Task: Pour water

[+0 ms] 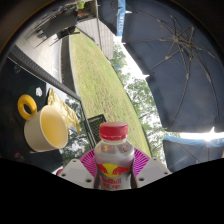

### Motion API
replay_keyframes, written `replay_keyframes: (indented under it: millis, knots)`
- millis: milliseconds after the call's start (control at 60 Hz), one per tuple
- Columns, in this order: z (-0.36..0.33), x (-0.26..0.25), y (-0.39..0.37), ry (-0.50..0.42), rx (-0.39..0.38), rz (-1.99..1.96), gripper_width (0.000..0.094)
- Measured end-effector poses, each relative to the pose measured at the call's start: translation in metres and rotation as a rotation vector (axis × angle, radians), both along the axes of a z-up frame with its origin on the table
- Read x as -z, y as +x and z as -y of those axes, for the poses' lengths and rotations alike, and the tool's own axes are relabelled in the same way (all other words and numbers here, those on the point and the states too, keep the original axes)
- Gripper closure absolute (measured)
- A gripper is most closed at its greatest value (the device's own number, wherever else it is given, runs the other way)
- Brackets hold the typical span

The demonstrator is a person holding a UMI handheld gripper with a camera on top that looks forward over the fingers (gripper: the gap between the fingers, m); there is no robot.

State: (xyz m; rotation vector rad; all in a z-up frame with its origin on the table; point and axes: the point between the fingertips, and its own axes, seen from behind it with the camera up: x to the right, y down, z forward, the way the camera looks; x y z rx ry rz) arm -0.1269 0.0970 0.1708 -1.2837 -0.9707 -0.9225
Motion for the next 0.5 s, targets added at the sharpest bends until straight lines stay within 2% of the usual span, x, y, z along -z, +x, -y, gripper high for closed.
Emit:
replay_keyframes:
  millis: [50, 167, 283, 383, 500]
  knots:
    - [-0.002, -0.009, -0.011, 0.026, -0.021, 0.211, 0.0530]
    - [-0.020, 0.004, -0.036, 0.094, -0.054, 0.664, 0.0531]
    - [-0.039, 0.021, -0.043, 0.114, -0.067, 0.970, 0.0528]
    - [-0.049, 0.031, -0.040, 0.137, -0.070, 1.101, 0.0529]
    - [-0.056, 0.041, -0.034, 0.103, -0.062, 1.081, 0.0527]
